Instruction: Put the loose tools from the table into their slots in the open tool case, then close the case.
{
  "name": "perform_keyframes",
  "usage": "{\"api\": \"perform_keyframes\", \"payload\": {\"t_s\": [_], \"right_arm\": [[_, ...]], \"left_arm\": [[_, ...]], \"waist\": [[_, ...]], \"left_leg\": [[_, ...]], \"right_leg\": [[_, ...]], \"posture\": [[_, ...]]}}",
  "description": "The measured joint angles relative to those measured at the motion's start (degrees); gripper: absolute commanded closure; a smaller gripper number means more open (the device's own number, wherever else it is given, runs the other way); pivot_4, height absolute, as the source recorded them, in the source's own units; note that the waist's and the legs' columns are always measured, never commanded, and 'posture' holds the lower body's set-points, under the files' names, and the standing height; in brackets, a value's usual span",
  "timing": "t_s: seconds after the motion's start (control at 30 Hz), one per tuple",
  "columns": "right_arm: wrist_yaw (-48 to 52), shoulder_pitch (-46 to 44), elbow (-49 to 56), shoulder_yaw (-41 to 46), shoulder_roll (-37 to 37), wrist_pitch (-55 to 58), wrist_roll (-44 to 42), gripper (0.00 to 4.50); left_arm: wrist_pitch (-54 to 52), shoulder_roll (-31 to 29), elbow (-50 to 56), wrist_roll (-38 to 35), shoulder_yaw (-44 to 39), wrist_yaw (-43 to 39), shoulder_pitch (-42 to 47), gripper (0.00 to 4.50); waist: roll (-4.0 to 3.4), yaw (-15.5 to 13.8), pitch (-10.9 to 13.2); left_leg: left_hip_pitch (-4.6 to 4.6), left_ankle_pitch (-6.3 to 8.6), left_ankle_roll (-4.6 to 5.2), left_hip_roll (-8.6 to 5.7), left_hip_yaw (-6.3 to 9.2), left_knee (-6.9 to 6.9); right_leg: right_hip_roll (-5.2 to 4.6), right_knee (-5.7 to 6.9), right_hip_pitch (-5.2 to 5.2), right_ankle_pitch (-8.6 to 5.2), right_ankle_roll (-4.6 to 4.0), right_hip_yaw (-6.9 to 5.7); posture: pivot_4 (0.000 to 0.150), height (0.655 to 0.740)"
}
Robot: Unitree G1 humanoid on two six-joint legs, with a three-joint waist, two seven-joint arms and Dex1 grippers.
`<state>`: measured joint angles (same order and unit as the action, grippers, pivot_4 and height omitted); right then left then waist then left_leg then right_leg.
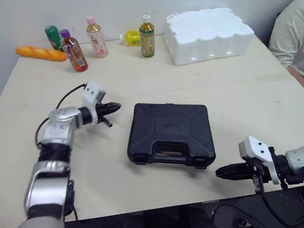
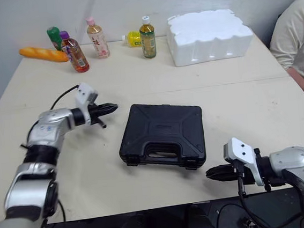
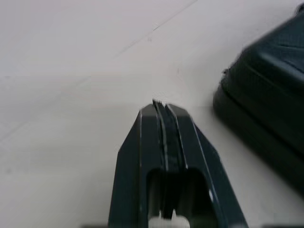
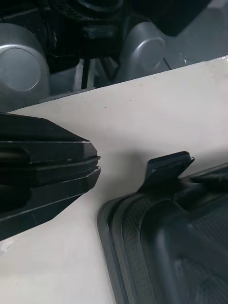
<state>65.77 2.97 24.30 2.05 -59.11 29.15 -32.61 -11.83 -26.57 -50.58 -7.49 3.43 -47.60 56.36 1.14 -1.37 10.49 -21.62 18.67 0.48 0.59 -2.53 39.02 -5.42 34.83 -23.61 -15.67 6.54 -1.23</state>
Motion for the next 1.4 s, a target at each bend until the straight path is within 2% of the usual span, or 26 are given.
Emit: {"api": "perform_keyframes", "payload": {"t_s": [0.2, 0.5, 0.7, 0.77, 0.9, 0.97, 1.17, 1.3, 1.4], "right_arm": [[-0.1, -7.3, -6.0, -4.4, 2.5, 0.0, 3.5, 4.50], [0.5, -10.2, -8.9, -4.4, 4.7, 2.4, 3.8, 4.50], [-0.2, -13.0, -12.0, -3.8, 4.9, 2.7, 5.6, 4.50], [0.1, -13.4, -13.2, -3.3, 4.0, 1.7, 6.5, 4.50], [1.0, -13.1, -14.1, -1.9, 2.9, 0.9, 7.3, 4.50], [1.4, -12.7, -14.5, -1.2, 1.9, 0.7, 7.3, 4.50], [2.7, -9.4, -20.3, 0.8, -3.7, -0.8, 11.1, 4.50], [2.5, -10.8, -22.5, 0.6, -3.5, -2.4, 12.6, 4.50], [2.0, -12.5, -22.8, 0.1, -3.0, -2.7, 13.7, 4.50]], "left_arm": [[9.3, 5.7, -14.9, 4.8, 0.2, 3.3, 7.8, 4.45], [14.5, 6.4, -20.4, 8.1, 0.3, 0.4, 10.4, 4.45], [14.3, 3.2, -17.2, 7.8, 0.5, -15.3, 8.2, 4.45], [13.7, 1.1, -11.3, 7.3, 2.3, -26.4, 4.3, 4.45], [11.6, -0.6, -5.3, 6.7, 3.5, -33.2, -0.9, 4.45], [10.3, -1.2, -3.0, 6.5, 3.3, -33.2, -1.9, 4.45], [7.4, 0.2, -2.0, 6.3, -0.2, -21.7, 1.0, 4.45], [5.6, 3.2, 0.8, 5.7, 0.2, -20.7, 1.0, 4.45], [4.7, 3.2, 3.6, 5.7, 1.0, -20.8, -0.3, 4.45]], "waist": [[0.29, 0.0, 0.2], [0.29, 0.0, 0.2], [0.27, 0.0, 0.2], [0.26, 0.2, 0.2], [0.26, 0.3, 0.2], [0.26, 0.2, 0.2], [0.26, -0.2, 0.2], [0.25, 0.3, 0.2], [0.25, 1.0, 0.2]], "left_leg": [[0.02, 0.04, 0.05, -0.04, -0.25, 0.10], [0.01, 0.05, 0.05, 0.02, -0.31, 0.09], [-0.01, 0.07, 0.05, 0.03, -0.47, 0.09], [0.00, 0.13, 0.06, 0.04, -0.54, 0.07], [0.00, 0.16, 0.11, 0.14, -0.55, 0.09], [0.02, 0.17, 0.14, 0.15, -0.53, 0.12], [0.01, 0.30, 0.39, 0.03, -0.50, 0.15], [0.04, 0.25, 0.28, 0.08, -0.69, 0.15], [0.07, 0.23, 0.21, 0.11, -0.74, 0.13]], "right_leg": [[-0.10, -0.11, -0.03, 0.08, 0.14, -0.01], [-0.13, -0.04, -0.04, 0.12, 0.20, 0.00], [-0.13, -0.04, -0.10, 0.12, 0.20, -0.04], [-0.11, -0.08, -0.10, 0.11, 0.19, -0.08], [-0.12, -0.07, -0.13, 0.11, 0.19, -0.04], [-0.16, 0.00, -0.13, 0.11, 0.19, -0.04], [-0.32, -0.05, -0.05, 0.15, 0.25, -0.06], [-0.23, -0.04, -0.11, 0.16, 0.27, -0.02], [-0.10, -0.04, -0.14, 0.15, 0.26, -0.02]], "posture": [[0.150, 0.7383], [0.150, 0.7383], [0.150, 0.7383], [0.150, 0.7383], [0.150, 0.7383], [0.150, 0.7383], [0.150, 0.7383], [0.150, 0.7383], [0.150, 0.7383]]}}
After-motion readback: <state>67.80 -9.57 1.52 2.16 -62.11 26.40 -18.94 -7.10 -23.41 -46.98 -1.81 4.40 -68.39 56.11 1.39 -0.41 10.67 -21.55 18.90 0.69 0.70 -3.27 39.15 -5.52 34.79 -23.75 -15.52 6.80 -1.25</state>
